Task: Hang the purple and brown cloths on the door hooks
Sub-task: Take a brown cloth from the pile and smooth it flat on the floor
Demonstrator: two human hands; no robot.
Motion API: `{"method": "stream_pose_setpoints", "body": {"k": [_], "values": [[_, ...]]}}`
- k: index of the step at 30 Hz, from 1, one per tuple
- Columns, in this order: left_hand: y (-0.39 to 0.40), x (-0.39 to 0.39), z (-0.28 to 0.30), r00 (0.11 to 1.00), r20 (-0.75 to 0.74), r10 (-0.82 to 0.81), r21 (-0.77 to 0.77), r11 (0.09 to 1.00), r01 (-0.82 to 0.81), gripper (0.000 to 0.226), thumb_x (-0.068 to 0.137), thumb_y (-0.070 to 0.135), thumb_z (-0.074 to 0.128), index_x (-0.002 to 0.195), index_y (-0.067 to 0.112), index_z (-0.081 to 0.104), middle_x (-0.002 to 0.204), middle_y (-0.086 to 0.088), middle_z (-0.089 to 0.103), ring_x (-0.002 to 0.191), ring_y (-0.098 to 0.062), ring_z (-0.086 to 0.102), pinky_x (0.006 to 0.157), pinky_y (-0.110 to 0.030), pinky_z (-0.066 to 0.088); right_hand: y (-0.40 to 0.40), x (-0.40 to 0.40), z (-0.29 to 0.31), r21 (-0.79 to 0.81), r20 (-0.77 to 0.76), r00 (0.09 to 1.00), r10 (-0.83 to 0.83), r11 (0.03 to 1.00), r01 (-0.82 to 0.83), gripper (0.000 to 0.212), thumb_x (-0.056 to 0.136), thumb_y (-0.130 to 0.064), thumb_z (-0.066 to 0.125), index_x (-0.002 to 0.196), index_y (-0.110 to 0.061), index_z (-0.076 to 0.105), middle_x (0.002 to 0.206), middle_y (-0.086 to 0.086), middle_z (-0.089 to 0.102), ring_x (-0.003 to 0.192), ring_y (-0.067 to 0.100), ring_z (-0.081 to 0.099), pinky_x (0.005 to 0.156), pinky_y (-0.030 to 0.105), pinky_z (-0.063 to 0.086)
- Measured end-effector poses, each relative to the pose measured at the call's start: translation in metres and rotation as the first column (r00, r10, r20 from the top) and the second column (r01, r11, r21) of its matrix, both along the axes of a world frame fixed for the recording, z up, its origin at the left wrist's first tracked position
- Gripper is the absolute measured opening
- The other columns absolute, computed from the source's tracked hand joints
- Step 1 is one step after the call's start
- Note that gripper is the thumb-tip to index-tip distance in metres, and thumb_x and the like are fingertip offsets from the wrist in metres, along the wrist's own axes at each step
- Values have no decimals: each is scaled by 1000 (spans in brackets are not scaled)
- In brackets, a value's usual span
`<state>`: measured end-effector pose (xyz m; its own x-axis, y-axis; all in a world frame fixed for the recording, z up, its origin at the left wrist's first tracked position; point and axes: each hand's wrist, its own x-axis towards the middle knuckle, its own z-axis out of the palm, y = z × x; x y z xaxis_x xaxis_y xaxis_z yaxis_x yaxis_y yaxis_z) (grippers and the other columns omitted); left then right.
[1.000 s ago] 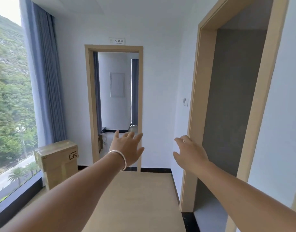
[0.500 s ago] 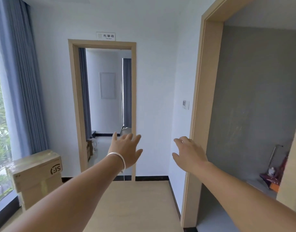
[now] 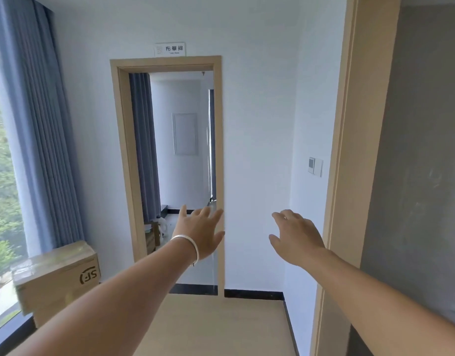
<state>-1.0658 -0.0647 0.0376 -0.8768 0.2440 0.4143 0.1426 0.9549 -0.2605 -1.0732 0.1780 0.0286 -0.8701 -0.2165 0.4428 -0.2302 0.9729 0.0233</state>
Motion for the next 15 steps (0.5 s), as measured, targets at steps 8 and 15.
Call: {"method": "stream_pose_setpoints", "body": {"k": [8,15], "values": [[30,-115,-4,1000,16,0,-21,1000,0,57,97,53,31,147,27,21,145,0,42,131,-21,44,115,-57,15,32,-117,-3,-12,22,1000,-5,1000,5,52,95,-39,42,142,-18,35,140,1,41,125,22,43,99,36,37],[35,-243,-15,999,27,-35,-3,999,35,57,97,53,32,147,28,21,141,1,43,130,-21,43,116,-56,13,38,-231,-10,2,29,999,-43,999,43,51,94,-40,42,141,-19,35,139,0,42,124,22,43,98,36,37]]}}
